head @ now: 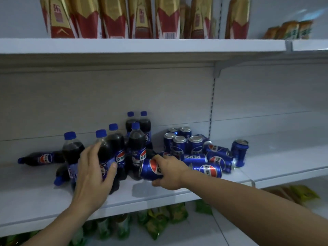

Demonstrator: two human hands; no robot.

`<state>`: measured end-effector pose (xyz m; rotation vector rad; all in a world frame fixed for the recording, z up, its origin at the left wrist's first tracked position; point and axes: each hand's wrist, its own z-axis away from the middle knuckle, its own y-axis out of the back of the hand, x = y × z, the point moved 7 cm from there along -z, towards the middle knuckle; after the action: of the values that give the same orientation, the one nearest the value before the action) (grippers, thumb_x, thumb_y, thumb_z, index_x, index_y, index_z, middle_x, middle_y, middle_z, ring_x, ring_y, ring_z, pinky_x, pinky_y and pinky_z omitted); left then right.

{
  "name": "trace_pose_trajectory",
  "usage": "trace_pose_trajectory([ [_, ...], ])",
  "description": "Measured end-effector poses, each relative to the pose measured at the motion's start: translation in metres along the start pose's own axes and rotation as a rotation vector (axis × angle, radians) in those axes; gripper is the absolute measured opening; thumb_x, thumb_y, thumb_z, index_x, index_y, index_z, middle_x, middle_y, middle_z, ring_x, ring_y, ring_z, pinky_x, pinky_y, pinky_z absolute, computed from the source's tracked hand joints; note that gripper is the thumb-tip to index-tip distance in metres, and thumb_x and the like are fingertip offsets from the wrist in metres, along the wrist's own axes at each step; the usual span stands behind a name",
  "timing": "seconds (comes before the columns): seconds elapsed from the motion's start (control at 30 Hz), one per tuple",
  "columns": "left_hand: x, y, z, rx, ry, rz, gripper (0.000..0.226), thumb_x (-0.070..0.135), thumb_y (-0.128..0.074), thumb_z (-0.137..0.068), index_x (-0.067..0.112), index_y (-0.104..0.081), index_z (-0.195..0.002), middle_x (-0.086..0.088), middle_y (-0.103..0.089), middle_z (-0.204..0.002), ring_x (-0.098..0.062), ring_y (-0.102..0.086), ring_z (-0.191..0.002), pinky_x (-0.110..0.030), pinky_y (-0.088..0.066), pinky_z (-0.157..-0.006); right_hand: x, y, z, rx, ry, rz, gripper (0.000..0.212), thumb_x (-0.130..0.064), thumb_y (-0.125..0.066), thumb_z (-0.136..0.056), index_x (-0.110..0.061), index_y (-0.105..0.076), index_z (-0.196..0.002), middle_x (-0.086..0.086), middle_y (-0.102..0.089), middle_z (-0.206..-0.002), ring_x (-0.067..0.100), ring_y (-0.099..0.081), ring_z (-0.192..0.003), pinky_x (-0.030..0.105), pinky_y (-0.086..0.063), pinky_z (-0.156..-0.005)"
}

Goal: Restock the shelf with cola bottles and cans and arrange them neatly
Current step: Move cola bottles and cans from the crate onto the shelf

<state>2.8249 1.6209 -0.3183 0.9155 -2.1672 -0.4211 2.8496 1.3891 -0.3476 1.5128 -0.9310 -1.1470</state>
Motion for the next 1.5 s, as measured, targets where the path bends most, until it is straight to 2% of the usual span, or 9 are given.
trace_pose_trajectory([
  [0.17,0.077,-0.041,0.005,-0.192,-0.173,0.062,0.061,0.050,-0.040,-0.092,0.025,-0.036,-0.148,0.007,-0.034,-0.147,-0.008,-0.037,-0.133,-0.035,-0.034,-0.108,0.054,0.023,0.033,0.040,-0.073,-0.020,0.081,-0.049,-0.075,-0.082,-0.028,-0.032,-0.148,0.004,-0.054,-0.135,0.028,-0.052,-0.120,0.044,-0.047,-0.102],
  [0.43,0.155,-0.142,-0.016,-0.403,-0.257,0.205,0.051,0.031,-0.053,-0.100,0.034,-0.033,-0.147,0.022,-0.032,-0.140,0.006,-0.040,-0.124,-0.019,-0.040,-0.098,0.174,0.084,0.075,0.107,-0.275,-0.052,0.077,-0.053,-0.074,-0.080,-0.030,-0.033,-0.141,0.002,-0.060,-0.126,0.023,-0.061,-0.108,0.043,-0.055,-0.094],
  [0.57,0.174,-0.195,-0.045,-0.498,-0.251,0.202,0.053,0.032,-0.055,-0.100,0.032,-0.033,-0.148,0.014,-0.035,-0.144,-0.004,-0.042,-0.130,-0.031,-0.043,-0.107,0.233,0.128,0.061,0.178,-0.362,-0.061,0.070,-0.058,-0.074,-0.080,-0.027,-0.034,-0.128,0.001,-0.065,-0.107,0.019,-0.063,-0.088,0.034,-0.053,-0.074],
  [0.77,0.163,-0.287,-0.093,-0.690,-0.235,-0.033,0.058,0.039,-0.051,-0.099,0.031,-0.027,-0.152,0.005,-0.031,-0.155,-0.020,-0.036,-0.140,-0.040,-0.034,-0.114,0.315,0.153,-0.028,0.113,-0.426,0.093,0.071,-0.072,-0.076,-0.065,-0.028,-0.048,-0.113,-0.001,-0.064,-0.105,0.019,-0.060,-0.089,0.038,-0.056,-0.078],
  [0.87,0.158,-0.326,-0.107,-0.789,-0.259,-0.142,0.054,0.038,-0.043,-0.103,0.037,-0.025,-0.154,0.012,-0.029,-0.155,-0.016,-0.031,-0.141,-0.040,-0.029,-0.115,0.347,0.142,-0.073,0.067,-0.472,0.128,0.080,-0.059,-0.088,-0.062,-0.019,-0.048,-0.118,0.003,-0.058,-0.106,0.023,-0.058,-0.093,0.035,-0.051,-0.069],
  [1.1,0.154,-0.350,-0.122,-0.689,-0.316,-0.093,0.034,0.034,-0.039,-0.104,0.041,-0.051,-0.135,0.023,-0.045,-0.119,0.000,-0.044,-0.112,-0.036,-0.040,-0.099,0.400,0.086,-0.138,0.060,-0.441,0.015,0.078,-0.029,-0.091,-0.068,-0.020,-0.053,-0.135,0.010,-0.054,-0.133,0.031,-0.055,-0.117,0.038,-0.054,-0.090],
  [1.33,0.151,-0.337,-0.129,-0.718,-0.158,0.101,0.041,0.038,-0.041,-0.106,0.042,-0.040,-0.146,0.032,-0.040,-0.131,0.002,-0.041,-0.128,-0.035,-0.037,-0.111,0.394,0.080,-0.145,0.092,-0.426,-0.073,0.078,-0.017,-0.081,-0.080,-0.015,-0.042,-0.147,0.014,-0.054,-0.139,0.031,-0.054,-0.121,0.029,-0.045,-0.080],
  [1.43,0.154,-0.317,-0.131,-0.688,-0.083,0.206,0.031,0.039,-0.048,-0.104,0.041,-0.051,-0.135,0.027,-0.051,-0.127,0.003,-0.050,-0.116,-0.020,-0.042,-0.096,0.380,0.088,-0.126,0.073,-0.413,-0.096,0.083,-0.019,-0.081,-0.080,-0.017,-0.037,-0.150,0.016,-0.049,-0.142,0.032,-0.053,-0.121,0.031,-0.043,-0.080],
  [1.5,0.157,-0.296,-0.133,-0.644,-0.053,0.240,0.023,0.033,-0.050,-0.104,0.035,-0.058,-0.125,0.021,-0.057,-0.120,0.001,-0.055,-0.108,-0.021,-0.046,-0.092,0.361,0.098,-0.107,0.076,-0.388,-0.075,0.082,-0.021,-0.080,-0.081,-0.019,-0.035,-0.150,0.016,-0.047,-0.140,0.032,-0.053,-0.119,0.032,-0.044,-0.081],
])
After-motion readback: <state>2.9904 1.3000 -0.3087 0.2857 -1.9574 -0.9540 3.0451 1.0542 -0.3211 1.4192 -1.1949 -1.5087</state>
